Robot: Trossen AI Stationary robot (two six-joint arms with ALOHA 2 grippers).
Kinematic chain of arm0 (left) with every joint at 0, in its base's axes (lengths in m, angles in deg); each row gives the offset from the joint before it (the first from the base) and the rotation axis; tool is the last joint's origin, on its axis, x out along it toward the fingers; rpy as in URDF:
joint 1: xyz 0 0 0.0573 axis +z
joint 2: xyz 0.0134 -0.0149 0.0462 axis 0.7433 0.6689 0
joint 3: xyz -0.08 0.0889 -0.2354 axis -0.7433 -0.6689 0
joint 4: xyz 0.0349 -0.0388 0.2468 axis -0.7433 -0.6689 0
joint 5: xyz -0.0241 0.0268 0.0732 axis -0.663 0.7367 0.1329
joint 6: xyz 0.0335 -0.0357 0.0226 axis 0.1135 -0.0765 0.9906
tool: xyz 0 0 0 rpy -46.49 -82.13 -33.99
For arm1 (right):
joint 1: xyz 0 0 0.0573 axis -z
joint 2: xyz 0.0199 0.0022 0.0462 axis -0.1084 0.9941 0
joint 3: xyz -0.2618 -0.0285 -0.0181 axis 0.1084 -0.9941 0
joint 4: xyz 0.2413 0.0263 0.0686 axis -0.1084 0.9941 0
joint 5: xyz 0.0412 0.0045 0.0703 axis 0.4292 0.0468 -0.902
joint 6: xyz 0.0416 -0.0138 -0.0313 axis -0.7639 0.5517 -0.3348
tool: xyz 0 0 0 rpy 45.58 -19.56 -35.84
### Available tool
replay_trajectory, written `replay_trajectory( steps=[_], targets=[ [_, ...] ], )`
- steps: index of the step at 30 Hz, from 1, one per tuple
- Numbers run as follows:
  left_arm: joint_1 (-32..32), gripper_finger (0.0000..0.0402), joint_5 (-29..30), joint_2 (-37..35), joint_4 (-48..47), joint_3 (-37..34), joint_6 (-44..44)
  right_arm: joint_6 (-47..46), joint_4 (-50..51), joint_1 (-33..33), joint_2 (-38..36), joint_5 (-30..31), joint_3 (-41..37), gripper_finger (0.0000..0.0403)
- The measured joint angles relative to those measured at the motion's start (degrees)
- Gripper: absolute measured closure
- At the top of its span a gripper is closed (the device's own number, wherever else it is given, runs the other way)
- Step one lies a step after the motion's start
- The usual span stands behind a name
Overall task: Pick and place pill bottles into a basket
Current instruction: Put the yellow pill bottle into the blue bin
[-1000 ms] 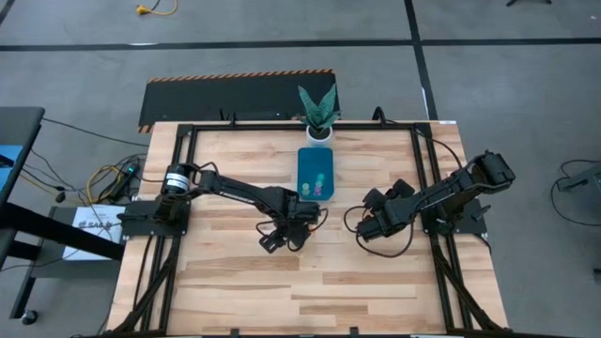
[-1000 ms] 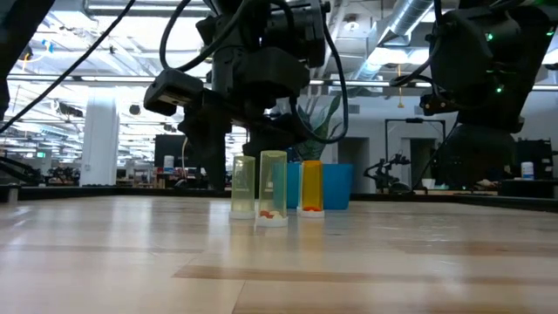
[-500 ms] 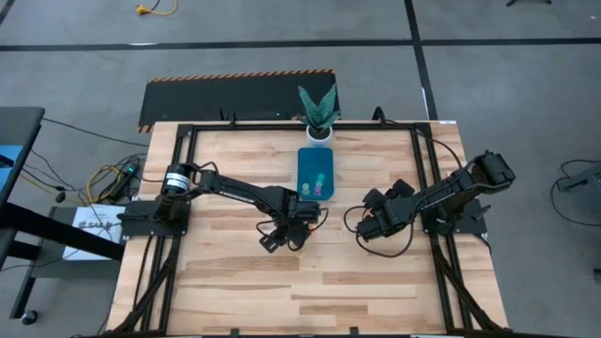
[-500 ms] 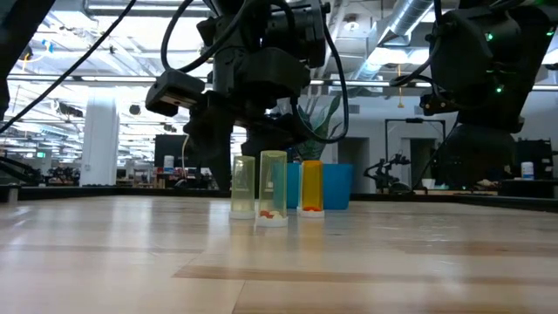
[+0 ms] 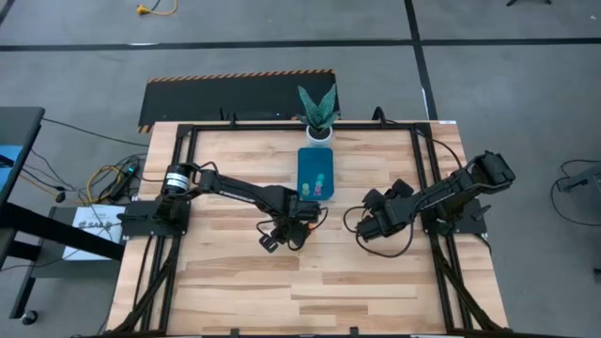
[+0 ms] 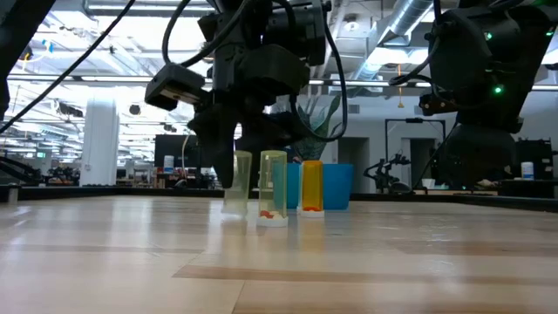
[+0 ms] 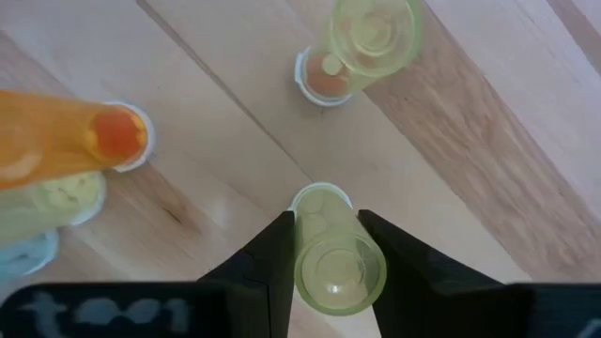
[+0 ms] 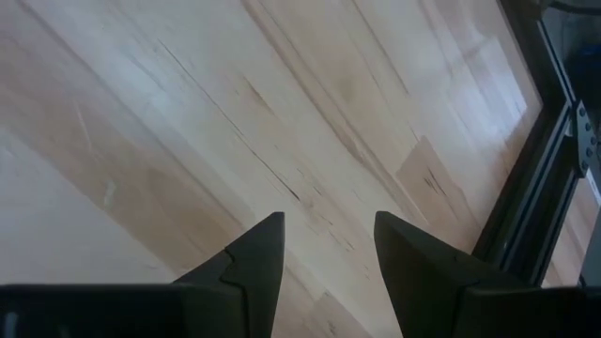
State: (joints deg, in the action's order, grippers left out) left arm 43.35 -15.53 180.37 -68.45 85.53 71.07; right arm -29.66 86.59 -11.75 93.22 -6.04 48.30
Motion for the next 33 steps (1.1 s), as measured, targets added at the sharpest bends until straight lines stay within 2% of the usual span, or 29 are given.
replay_trajectory(
  steps=[20, 27, 33],
  targets=[
    [0.7, 0.0304, 8.7, 0.0, -19.1, 13.8, -2.5, 0.4, -0.3, 0.1, 0.0, 0.0, 0.0, 0.0244],
    [4.1, 0.0304, 9.0, 0.0, -24.8, 19.6, -2.8, 0.4, -0.3, 0.1, 0.0, 0.0, 0.0, 0.0244],
    [9.8, 0.0304, 8.9, 0.0, -26.8, 23.8, -2.9, 0.4, -0.3, 0.1, 0.0, 0.0, 0.0, 0.0244]
  ],
)
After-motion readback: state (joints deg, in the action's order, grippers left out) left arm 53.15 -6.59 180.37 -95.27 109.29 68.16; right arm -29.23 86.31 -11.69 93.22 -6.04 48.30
